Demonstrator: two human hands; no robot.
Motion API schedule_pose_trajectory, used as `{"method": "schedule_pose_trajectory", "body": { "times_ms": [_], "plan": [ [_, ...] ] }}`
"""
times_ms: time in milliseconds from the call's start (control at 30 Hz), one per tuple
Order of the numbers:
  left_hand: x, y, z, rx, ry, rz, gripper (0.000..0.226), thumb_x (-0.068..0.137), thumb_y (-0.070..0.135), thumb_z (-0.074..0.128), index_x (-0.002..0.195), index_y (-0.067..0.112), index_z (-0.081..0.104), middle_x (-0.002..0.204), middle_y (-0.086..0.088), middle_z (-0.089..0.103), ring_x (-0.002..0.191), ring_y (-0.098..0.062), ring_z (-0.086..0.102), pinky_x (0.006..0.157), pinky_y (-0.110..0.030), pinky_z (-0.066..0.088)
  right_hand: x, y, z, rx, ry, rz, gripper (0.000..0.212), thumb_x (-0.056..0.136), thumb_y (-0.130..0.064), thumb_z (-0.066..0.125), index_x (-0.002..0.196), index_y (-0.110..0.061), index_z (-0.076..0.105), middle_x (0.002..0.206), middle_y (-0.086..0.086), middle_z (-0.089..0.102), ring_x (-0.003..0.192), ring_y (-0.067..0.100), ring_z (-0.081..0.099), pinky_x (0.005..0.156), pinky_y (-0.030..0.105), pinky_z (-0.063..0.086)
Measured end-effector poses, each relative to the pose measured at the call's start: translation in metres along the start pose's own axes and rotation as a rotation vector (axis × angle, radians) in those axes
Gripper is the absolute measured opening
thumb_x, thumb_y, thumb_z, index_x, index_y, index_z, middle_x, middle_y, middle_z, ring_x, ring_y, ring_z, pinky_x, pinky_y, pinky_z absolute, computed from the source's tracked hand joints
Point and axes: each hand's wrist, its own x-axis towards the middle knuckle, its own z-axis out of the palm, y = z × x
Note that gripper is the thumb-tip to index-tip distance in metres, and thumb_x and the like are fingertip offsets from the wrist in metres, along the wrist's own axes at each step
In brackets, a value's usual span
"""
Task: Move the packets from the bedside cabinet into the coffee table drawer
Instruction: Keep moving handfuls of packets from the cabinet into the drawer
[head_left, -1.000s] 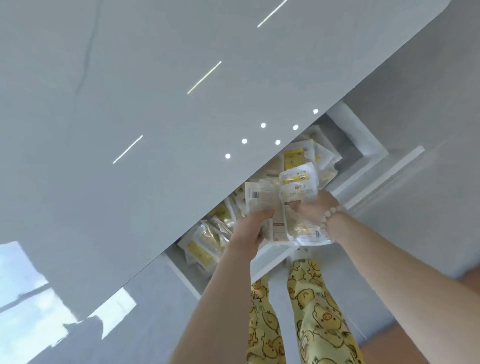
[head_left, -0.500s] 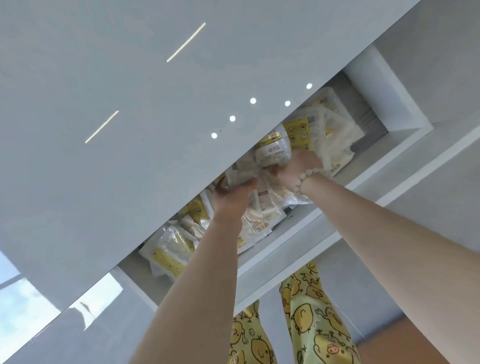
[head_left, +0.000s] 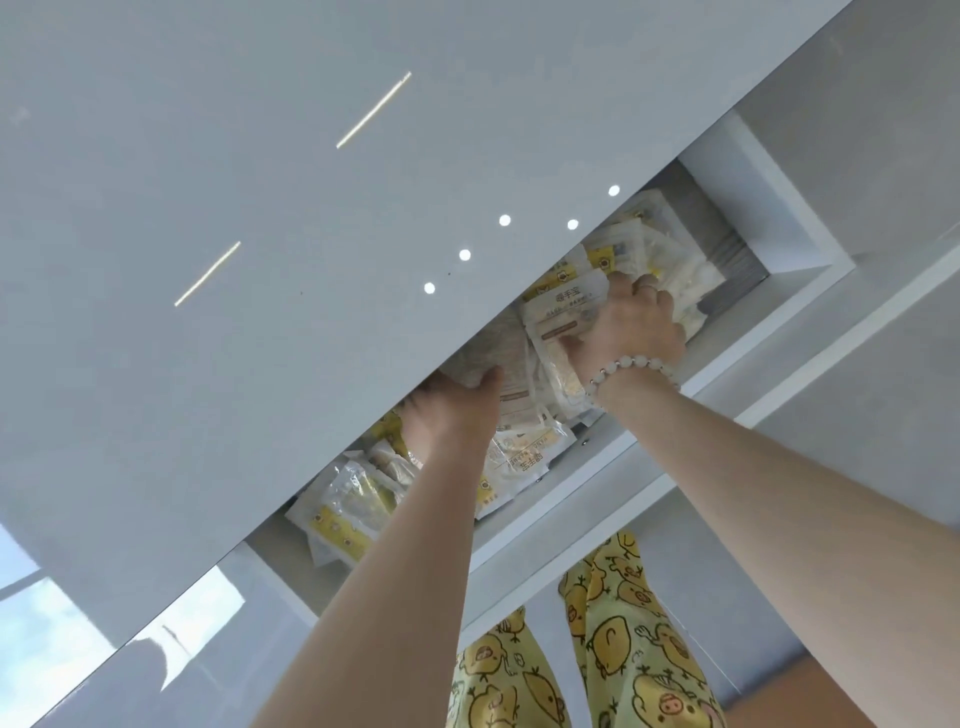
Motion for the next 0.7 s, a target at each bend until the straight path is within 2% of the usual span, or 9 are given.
{"method": "schedule_pose_trajectory", "body": {
  "times_ms": [67,133,233,333,433,500,567,700],
  "plan": [
    [-0.018,-0.005,-0.006,0.131,0.036,0.052,0.074,0.093,0.054,0.043,0.148,0.009,0.022,0.149,-0.011,0.033,0.135,-0.028,0.033,0.097,-0.038,0.041,-0.012,0.001,-0.011,-0.034,0.022,-0.04,0.066,0.087,-0.037,0.062,0.138,-0.008,0.033,0.136,0.012,0.04,0.124,0.028,0.04,0.093,0.039,0.042],
    [-0.04,-0.013,-0.017,0.243,0.037,0.123,0.061,0.096,0.05,0.038,0.144,0.013,0.031,0.145,-0.011,0.036,0.133,-0.028,0.034,0.099,-0.041,0.04,-0.029,0.004,-0.027,-0.067,0.024,-0.128,0.051,0.09,-0.032,0.057,0.133,-0.009,0.04,0.129,0.011,0.046,0.118,0.026,0.043,0.09,0.036,0.042],
    [-0.077,-0.023,-0.049,0.444,0.022,0.312,0.046,0.098,0.046,0.034,0.13,0.019,0.05,0.132,-0.003,0.048,0.126,-0.02,0.039,0.1,-0.035,0.039,-0.062,0.002,-0.068,-0.079,-0.001,-0.27,0.04,0.089,-0.028,0.054,0.126,-0.015,0.049,0.123,0.007,0.051,0.116,0.024,0.044,0.093,0.033,0.041],
    [-0.116,-0.026,-0.106,0.559,0.079,0.453,0.036,0.099,0.039,0.03,0.118,0.022,0.055,0.116,0.005,0.055,0.113,-0.014,0.047,0.094,-0.027,0.04,-0.098,-0.013,-0.128,-0.093,0.017,-0.467,0.031,0.09,-0.026,0.047,0.118,-0.016,0.056,0.114,0.003,0.057,0.115,0.021,0.046,0.093,0.029,0.042],
    [-0.161,-0.024,-0.18,0.534,0.165,0.431,0.035,0.099,0.04,0.029,0.112,0.025,0.058,0.111,0.01,0.059,0.108,-0.012,0.053,0.09,-0.024,0.04,-0.141,-0.04,-0.202,-0.097,0.008,-0.627,0.031,0.093,-0.024,0.041,0.118,-0.017,0.057,0.115,0.001,0.057,0.113,0.019,0.047,0.094,0.032,0.043],
    [-0.2,-0.025,-0.239,0.422,0.219,0.408,0.034,0.098,0.043,0.031,0.112,0.029,0.059,0.114,0.011,0.061,0.108,-0.011,0.056,0.089,-0.024,0.042,-0.176,-0.061,-0.261,-0.158,-0.037,-0.755,0.031,0.095,-0.023,0.038,0.119,-0.017,0.056,0.118,0.002,0.055,0.114,0.018,0.047,0.095,0.033,0.042],
    [-0.225,-0.023,-0.28,0.345,0.236,0.387,0.03,0.097,0.042,0.035,0.111,0.032,0.059,0.116,0.012,0.06,0.11,-0.011,0.056,0.089,-0.024,0.043,-0.197,-0.076,-0.294,-0.24,-0.122,-0.809,0.031,0.096,-0.02,0.036,0.119,-0.017,0.056,0.121,0.004,0.053,0.115,0.021,0.048,0.096,0.033,0.042],
    [-0.298,-0.035,-0.374,0.359,0.313,0.387,0.029,0.095,0.042,0.039,0.113,0.031,0.06,0.122,0.008,0.059,0.119,-0.015,0.053,0.095,-0.026,0.041,-0.258,-0.117,-0.383,-0.347,-0.012,-0.848,0.032,0.092,-0.014,0.039,0.116,-0.016,0.06,0.12,0.006,0.056,0.109,0.026,0.055,0.089,0.043,0.051]
  ]
}}
